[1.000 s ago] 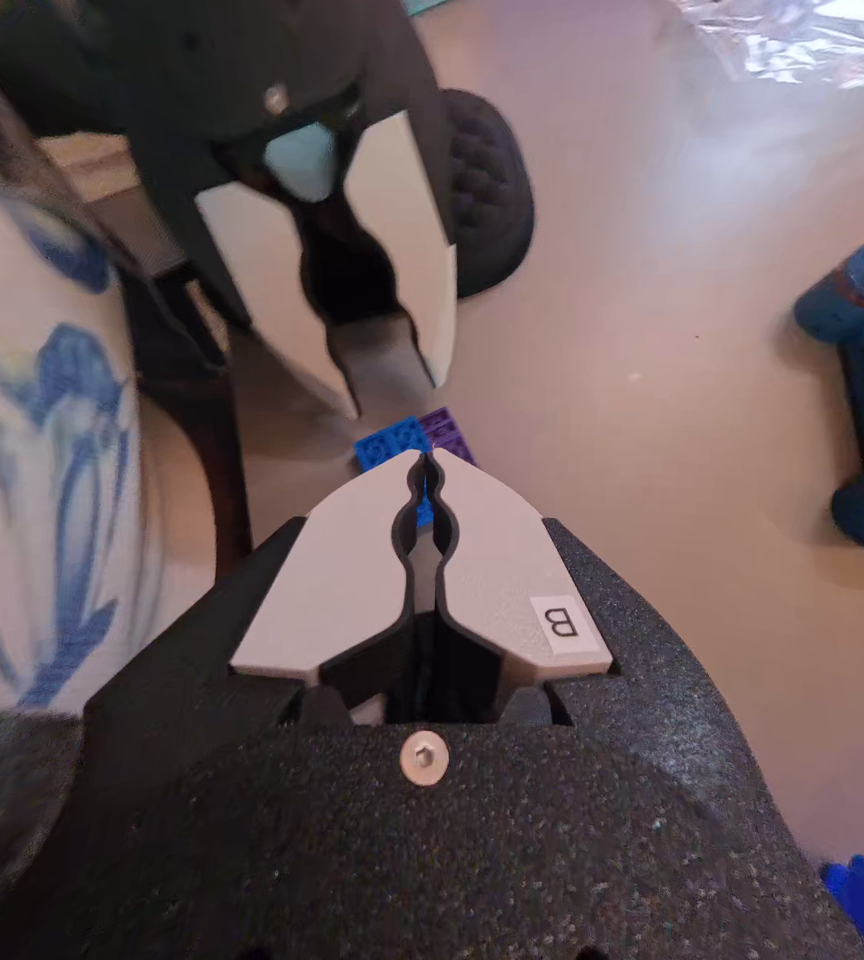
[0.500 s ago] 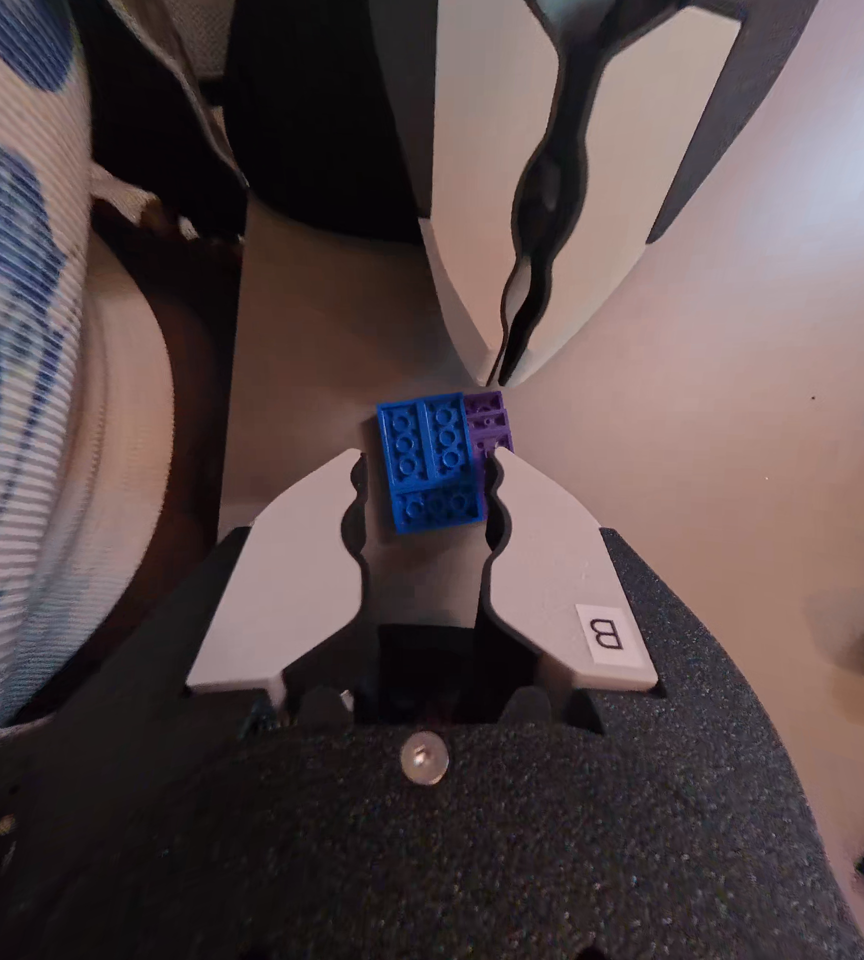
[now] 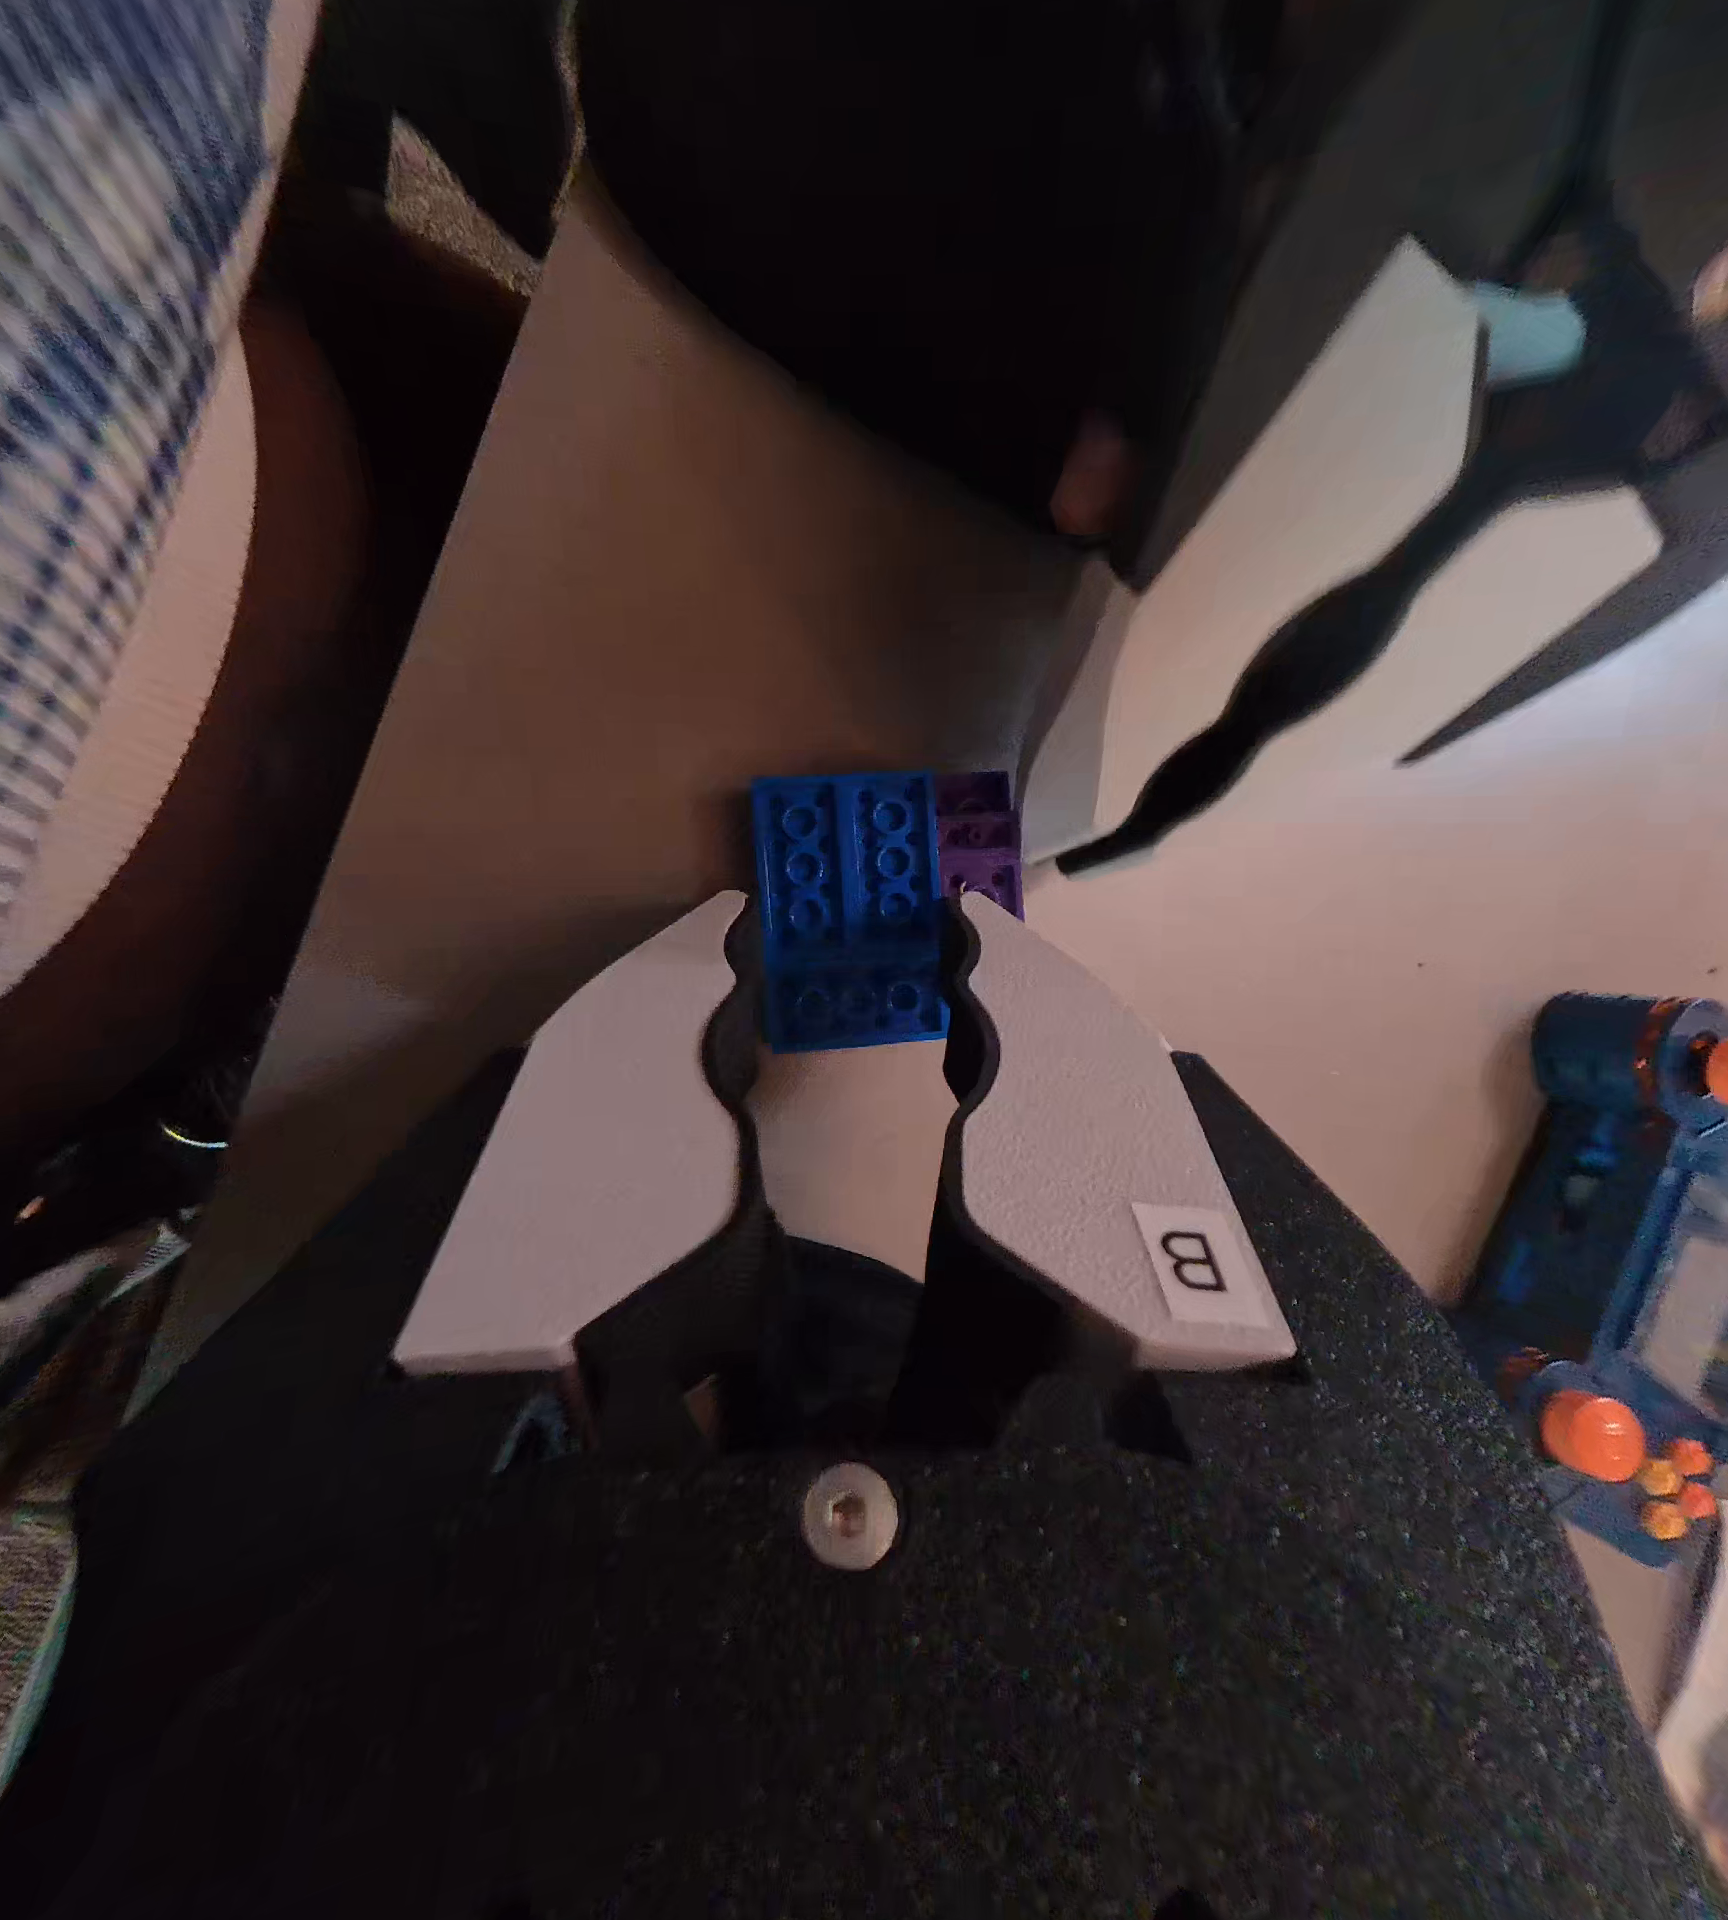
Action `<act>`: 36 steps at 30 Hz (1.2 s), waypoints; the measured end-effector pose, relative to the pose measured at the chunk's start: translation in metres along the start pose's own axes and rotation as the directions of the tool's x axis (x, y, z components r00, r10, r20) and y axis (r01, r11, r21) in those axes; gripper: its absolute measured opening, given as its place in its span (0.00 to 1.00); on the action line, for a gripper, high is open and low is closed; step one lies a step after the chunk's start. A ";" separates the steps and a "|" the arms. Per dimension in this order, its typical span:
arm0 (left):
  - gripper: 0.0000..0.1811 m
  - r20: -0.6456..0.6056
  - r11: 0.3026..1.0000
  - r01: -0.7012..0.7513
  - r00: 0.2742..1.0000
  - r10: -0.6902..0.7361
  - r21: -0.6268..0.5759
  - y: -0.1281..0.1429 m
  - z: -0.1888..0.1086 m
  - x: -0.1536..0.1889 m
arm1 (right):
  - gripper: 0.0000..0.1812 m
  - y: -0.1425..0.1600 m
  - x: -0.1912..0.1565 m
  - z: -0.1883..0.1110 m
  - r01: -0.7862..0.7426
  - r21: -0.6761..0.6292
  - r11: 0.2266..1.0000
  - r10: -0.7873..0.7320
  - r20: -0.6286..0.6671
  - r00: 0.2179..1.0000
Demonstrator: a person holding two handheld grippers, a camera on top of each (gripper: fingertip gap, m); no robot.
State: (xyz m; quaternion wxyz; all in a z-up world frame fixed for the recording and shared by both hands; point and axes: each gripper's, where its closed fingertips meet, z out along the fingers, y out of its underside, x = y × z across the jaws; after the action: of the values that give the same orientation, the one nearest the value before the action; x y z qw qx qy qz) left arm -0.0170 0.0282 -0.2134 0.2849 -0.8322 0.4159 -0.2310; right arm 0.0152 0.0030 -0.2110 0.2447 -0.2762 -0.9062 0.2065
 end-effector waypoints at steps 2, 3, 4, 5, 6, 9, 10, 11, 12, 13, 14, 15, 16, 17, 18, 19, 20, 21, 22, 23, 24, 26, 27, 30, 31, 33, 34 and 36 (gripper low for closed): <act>0.02 -0.026 0.999 0.023 0.999 -0.024 -0.045 0.004 0.004 0.000 | 0.18 0.000 -0.001 0.000 0.050 -0.011 0.999 -0.050 0.000 0.999; 0.02 -0.040 0.998 0.035 0.999 -0.036 -0.044 0.004 0.004 0.000 | 0.18 0.000 0.000 0.000 0.056 -0.019 0.998 -0.056 0.002 0.998; 0.02 -0.054 0.998 0.043 0.998 -0.045 -0.033 0.003 0.003 0.001 | 0.18 0.000 0.000 0.001 0.066 -0.024 0.998 -0.066 0.001 0.998; 0.03 -0.065 0.998 0.057 0.996 -0.057 -0.011 0.000 0.001 0.001 | 0.18 0.000 0.001 0.001 0.080 -0.030 0.996 -0.080 -0.006 0.997; 0.03 -0.079 0.997 0.080 0.994 -0.077 0.025 -0.004 -0.003 0.001 | 0.18 0.002 0.003 0.001 0.092 -0.040 0.995 -0.093 -0.018 0.996; 0.03 -0.167 0.986 0.143 0.977 -0.129 0.080 -0.011 -0.009 0.007 | 0.18 0.003 0.005 0.001 0.109 -0.037 0.993 -0.110 -0.031 0.993; 0.04 -0.170 0.987 0.149 0.976 -0.137 0.057 -0.009 -0.006 0.008 | 0.18 0.003 0.005 0.001 0.119 -0.035 0.992 -0.120 -0.039 0.992; 0.03 -0.184 0.987 0.154 0.973 -0.142 0.052 -0.011 -0.004 0.010 | 0.18 0.003 0.005 0.002 0.128 -0.038 0.991 -0.130 -0.042 0.991; 0.04 -0.180 0.987 0.156 0.973 -0.146 0.040 -0.010 -0.003 0.010 | 0.18 0.003 0.006 0.002 0.140 -0.043 0.989 -0.142 -0.045 0.989; 0.04 -0.181 0.987 0.157 0.972 -0.148 0.034 -0.010 -0.002 0.010 | 0.18 0.003 0.006 0.002 0.142 -0.047 0.989 -0.144 -0.044 0.989; 0.04 -0.183 0.986 0.165 0.970 -0.157 0.031 -0.010 -0.002 0.009 | 0.18 0.004 0.006 0.002 0.137 -0.047 0.989 -0.139 -0.040 0.989; 0.04 -0.186 0.984 0.176 0.968 -0.168 0.030 -0.009 -0.001 0.009 | 0.18 0.004 0.006 0.003 0.133 -0.048 0.990 -0.135 -0.036 0.990; 0.04 -0.187 0.983 0.182 0.967 -0.173 0.028 -0.009 -0.001 0.009 | 0.18 0.004 0.006 0.003 0.133 -0.051 0.990 -0.135 -0.032 0.990; 0.04 -0.182 0.983 0.181 0.968 -0.175 0.022 -0.008 0.000 0.008 | 0.18 0.004 0.006 0.003 0.132 -0.061 0.989 -0.134 -0.023 0.991; 0.04 -0.176 0.983 0.182 0.968 -0.177 0.012 -0.007 0.001 0.008 | 0.18 0.005 0.006 0.004 0.133 -0.071 0.989 -0.135 -0.015 0.991; 0.04 -0.174 0.983 0.186 0.968 -0.182 0.006 -0.006 0.002 0.007 | 0.18 0.005 0.006 0.004 0.128 -0.075 0.989 -0.129 -0.008 0.992; 0.04 -0.173 0.982 0.191 0.967 -0.187 0.003 -0.006 0.003 0.007 | 0.18 0.006 0.006 0.004 0.123 -0.075 0.990 -0.124 -0.003 0.992; 0.04 -0.167 0.982 0.191 0.968 -0.188 0.000 -0.005 0.004 0.006 | 0.18 0.006 0.006 0.005 0.117 -0.073 0.990 -0.117 0.001 0.993; 0.04 -0.157 0.983 0.186 0.970 -0.184 -0.001 -0.005 0.005 0.006 | 0.18 0.006 0.006 0.005 0.111 -0.072 0.991 -0.111 0.004 0.994; 0.04 -0.152 0.983 0.184 0.972 -0.182 0.000 -0.005 0.005 0.006 | 0.18 0.007 0.006 0.005 0.108 -0.075 0.991 -0.108 0.003 0.994; 0.04 -0.147 0.982 0.186 0.972 -0.185 -0.002 -0.004 0.006 0.005 | 0.18 0.007 0.006 0.005 0.100 -0.079 0.992 -0.100 0.001 0.995; 0.01 -0.122 0.981 0.196 0.973 -0.195 -0.010 -0.003 0.007 0.001 | 0.14 0.004 0.004 0.006 0.117 -0.069 0.991 -0.118 -0.008 0.993; 0.01 -0.122 0.980 0.200 0.972 -0.199 -0.006 -0.003 0.006 0.001 | 0.12 0.003 0.004 0.006 0.156 -0.085 0.984 -0.159 -0.028 0.987; 0.01 -0.117 0.983 0.184 0.976 -0.182 0.005 -0.002 0.007 0.002 | 0.12 0.005 0.003 0.004 0.074 -0.066 0.995 -0.074 -0.004 0.997; 0.01 -0.116 0.983 0.183 0.977 -0.181 0.009 -0.003 0.007 0.002 | 0.12 0.004 0.003 0.004 0.033 -0.040 0.999 -0.032 0.014 0.999; 0.01 -0.126 0.981 0.192 0.974 -0.189 0.007 -0.002 0.007 0.002 | 0.12 0.002 0.003 0.002 -0.074 0.005 0.997 0.073 0.067 0.995; 0.01 -0.131 0.981 0.192 0.973 -0.190 0.006 -0.002 0.007 0.002 | 0.15 0.003 0.006 0.001 -0.097 0.011 0.995 0.096 0.073 0.993; 0.01 -0.132 0.982 0.190 0.973 -0.188 0.007 -0.002 0.007 0.003 | 0.19 0.012 0.008 0.001 -0.058 -0.050 0.997 0.062 0.085 0.994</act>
State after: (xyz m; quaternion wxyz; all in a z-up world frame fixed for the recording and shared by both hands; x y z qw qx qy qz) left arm -0.0099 0.0291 -0.2165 0.2419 -0.8482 0.3503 -0.3151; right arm 0.0137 0.0163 -0.2155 0.1923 -0.2999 -0.9119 0.2037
